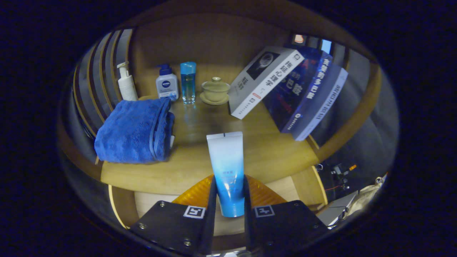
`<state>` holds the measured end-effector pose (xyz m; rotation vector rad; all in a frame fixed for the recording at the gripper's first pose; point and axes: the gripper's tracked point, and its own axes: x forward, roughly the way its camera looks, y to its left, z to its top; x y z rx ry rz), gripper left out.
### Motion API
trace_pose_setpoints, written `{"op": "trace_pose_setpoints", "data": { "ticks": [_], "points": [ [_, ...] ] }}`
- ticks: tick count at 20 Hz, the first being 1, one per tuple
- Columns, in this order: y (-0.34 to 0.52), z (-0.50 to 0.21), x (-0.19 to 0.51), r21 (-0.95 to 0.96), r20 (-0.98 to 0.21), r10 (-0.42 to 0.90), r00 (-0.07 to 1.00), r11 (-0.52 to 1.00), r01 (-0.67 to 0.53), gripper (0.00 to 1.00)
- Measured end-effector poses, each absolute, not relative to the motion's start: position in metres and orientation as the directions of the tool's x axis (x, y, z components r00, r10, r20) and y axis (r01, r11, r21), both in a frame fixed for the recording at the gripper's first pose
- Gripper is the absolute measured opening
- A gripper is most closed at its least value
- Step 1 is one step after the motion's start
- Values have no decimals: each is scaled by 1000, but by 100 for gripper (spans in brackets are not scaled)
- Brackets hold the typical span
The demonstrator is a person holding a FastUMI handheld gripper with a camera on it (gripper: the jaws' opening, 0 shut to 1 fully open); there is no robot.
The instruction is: Pull open the drawer, take out the items inside it, and place them on the countertop above the cabinet.
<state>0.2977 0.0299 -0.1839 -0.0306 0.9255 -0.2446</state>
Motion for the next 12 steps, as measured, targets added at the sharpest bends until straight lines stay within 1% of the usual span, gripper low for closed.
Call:
{"op": "trace_pose_setpoints", "data": {
  "ticks": [4,8,9,10,12],
  "points": [
    [37,-193,330,-49,-767,-144,625,985,168,35],
    [30,-206,343,-49,-762,-137,634,987,154,35],
    [31,-207,343,-49,-761,-127,636,989,139,36],
    [33,-203,345,-46,-747,-115,654,991,122,44],
    [37,-190,348,-20,-702,-88,707,994,105,45]
  ]
}}
